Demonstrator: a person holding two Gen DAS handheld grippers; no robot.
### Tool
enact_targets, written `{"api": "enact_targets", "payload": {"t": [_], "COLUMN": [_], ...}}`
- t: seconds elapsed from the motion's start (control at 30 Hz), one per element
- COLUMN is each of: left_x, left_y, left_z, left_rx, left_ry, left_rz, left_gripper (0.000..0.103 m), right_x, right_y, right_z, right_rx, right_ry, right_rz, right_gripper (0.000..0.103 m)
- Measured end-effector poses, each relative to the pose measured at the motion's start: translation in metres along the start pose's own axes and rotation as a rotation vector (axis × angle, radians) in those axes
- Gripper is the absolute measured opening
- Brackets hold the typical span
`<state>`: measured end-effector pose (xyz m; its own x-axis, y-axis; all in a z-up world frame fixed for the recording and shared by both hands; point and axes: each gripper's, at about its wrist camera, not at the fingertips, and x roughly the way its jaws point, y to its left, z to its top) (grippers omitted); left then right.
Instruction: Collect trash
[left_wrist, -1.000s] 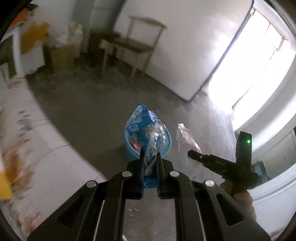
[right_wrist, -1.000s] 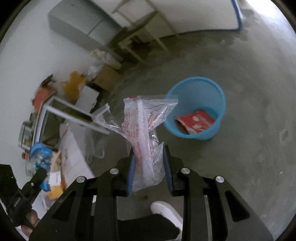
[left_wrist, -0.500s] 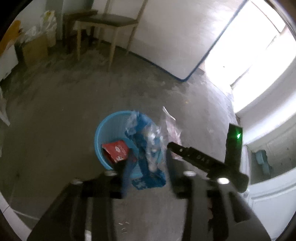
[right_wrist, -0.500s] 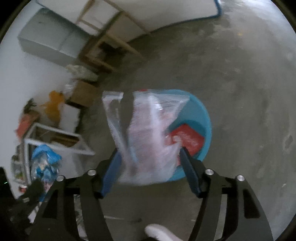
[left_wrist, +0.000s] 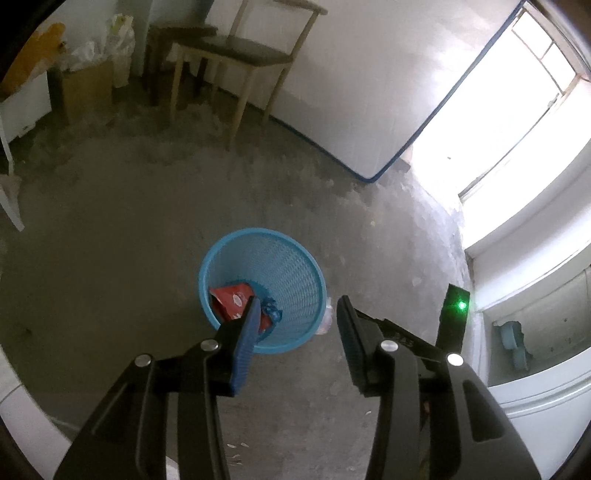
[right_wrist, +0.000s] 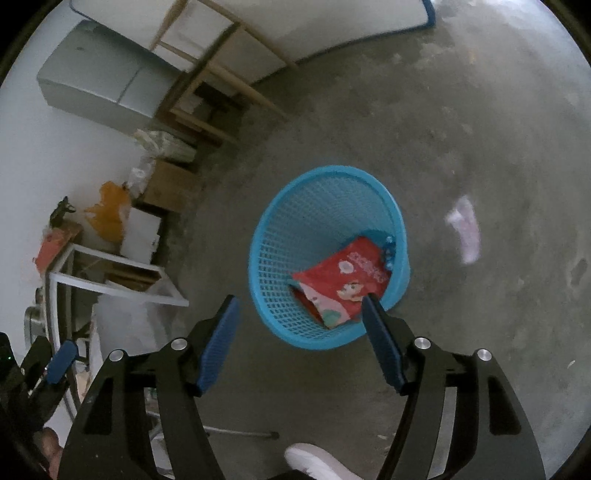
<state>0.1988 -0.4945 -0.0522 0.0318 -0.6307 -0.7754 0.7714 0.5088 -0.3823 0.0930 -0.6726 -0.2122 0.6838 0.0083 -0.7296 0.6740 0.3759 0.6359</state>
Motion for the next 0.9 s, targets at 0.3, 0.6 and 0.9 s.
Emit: {"api": "enact_targets", "payload": {"t": [0.3, 0.6, 0.9], "left_x": [-0.074, -0.134, -0.15], "left_y": [0.0, 0.015, 0.034], "left_z": [-0.034, -0.088, -0.126], "left_rx": [0.042, 0.061, -0.001], "left_ry": [-0.054, -0.075, -0.051], "left_rz": [0.006, 0.076, 0.156], "left_gripper": [0.049, 0.065, 0.077], "right_x": [-0.052, -0.035, 0.049], "right_y": [-0.048, -0.126, -0.181], "right_z": [-0.01, -0.015, 0.018], "right_rx": [0.092, 0.157, 0.105], "right_ry": [-0.093, -0.011, 0.133], "right_rz": [-0.054, -0.276, -0.446], "right_gripper": [0.065, 0.065, 0.081]}}
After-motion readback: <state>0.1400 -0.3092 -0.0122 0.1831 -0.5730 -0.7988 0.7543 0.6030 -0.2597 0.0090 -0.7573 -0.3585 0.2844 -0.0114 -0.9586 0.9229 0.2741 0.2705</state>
